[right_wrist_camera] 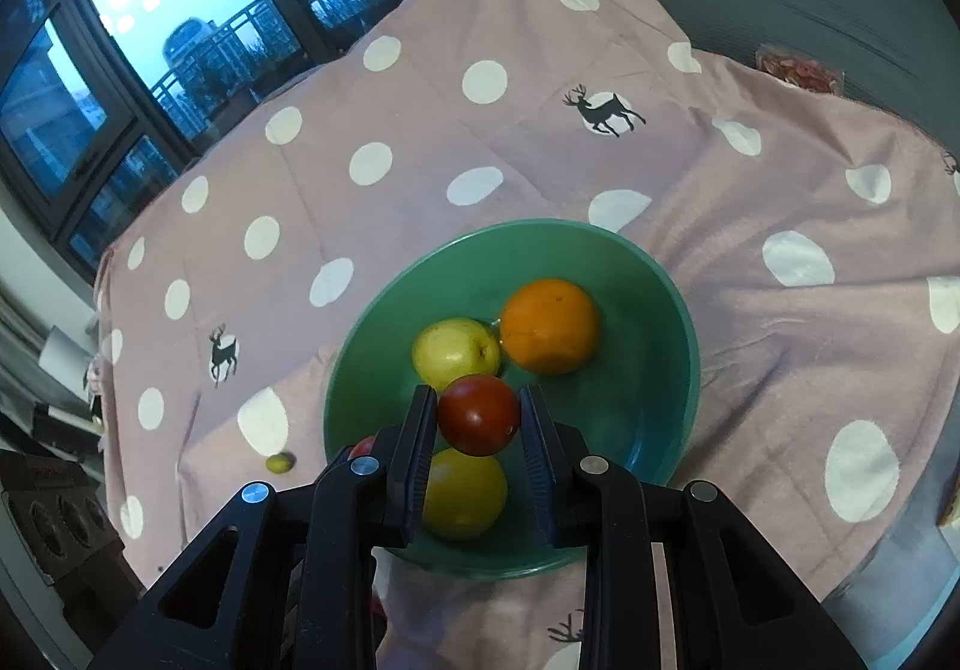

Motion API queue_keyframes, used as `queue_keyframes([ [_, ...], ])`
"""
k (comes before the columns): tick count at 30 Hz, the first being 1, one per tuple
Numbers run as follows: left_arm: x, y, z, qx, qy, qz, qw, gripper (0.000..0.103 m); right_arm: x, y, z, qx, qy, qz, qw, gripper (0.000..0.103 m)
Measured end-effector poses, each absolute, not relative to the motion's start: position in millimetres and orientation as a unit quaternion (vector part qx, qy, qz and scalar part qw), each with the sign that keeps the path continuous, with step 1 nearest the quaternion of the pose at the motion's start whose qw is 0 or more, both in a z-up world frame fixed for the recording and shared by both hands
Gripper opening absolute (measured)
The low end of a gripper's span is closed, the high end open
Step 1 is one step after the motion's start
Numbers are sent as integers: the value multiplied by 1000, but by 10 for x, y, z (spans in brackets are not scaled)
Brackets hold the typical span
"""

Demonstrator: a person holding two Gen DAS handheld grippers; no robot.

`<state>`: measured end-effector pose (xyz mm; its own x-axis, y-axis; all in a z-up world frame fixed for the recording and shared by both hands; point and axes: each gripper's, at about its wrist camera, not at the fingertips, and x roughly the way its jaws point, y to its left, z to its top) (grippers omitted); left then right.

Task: Organize fruits
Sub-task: 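Lower the held cherry tomato into the green bowl with the right gripper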

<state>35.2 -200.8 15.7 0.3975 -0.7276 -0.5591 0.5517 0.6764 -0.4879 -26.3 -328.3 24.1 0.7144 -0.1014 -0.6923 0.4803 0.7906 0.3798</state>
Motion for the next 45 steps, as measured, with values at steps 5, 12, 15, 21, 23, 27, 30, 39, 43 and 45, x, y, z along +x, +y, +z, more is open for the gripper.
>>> queue_keyframes([
  [5, 360, -2042, 132, -110, 394, -384, 828, 29, -251, -3302, 216, 276, 348, -174, 879, 31],
  [12, 359, -2094, 92, -103, 400, -384, 826, 29, -238, -3338, 165, 270, 360, -188, 873, 31],
  [15, 361, -2114, 76, -101, 402, -383, 825, 29, -235, -3346, 157, 268, 364, -194, 871, 31],
  [21, 374, -2130, 53, -98, 404, -382, 825, 29, -228, -3362, 138, 267, 368, -196, 868, 31],
  [23, 378, -2137, 50, -96, 405, -381, 826, 29, -223, -3359, 136, 266, 370, -198, 868, 31],
  [27, 388, -2146, 40, -94, 407, -379, 826, 29, -212, -3364, 120, 267, 373, -200, 866, 31],
  [30, 391, -2153, 28, -92, 408, -378, 826, 29, -206, -3369, 107, 266, 378, -202, 864, 31],
  [39, 403, -2163, -14, -89, 414, -375, 825, 29, -187, -3370, 85, 262, 385, -208, 860, 31],
  [43, 412, -2165, -24, -88, 416, -375, 823, 29, -186, -3375, 78, 262, 387, -209, 859, 31],
  [45, 415, -2166, -28, -89, 418, -375, 823, 29, -188, -3374, 77, 263, 388, -209, 858, 31],
])
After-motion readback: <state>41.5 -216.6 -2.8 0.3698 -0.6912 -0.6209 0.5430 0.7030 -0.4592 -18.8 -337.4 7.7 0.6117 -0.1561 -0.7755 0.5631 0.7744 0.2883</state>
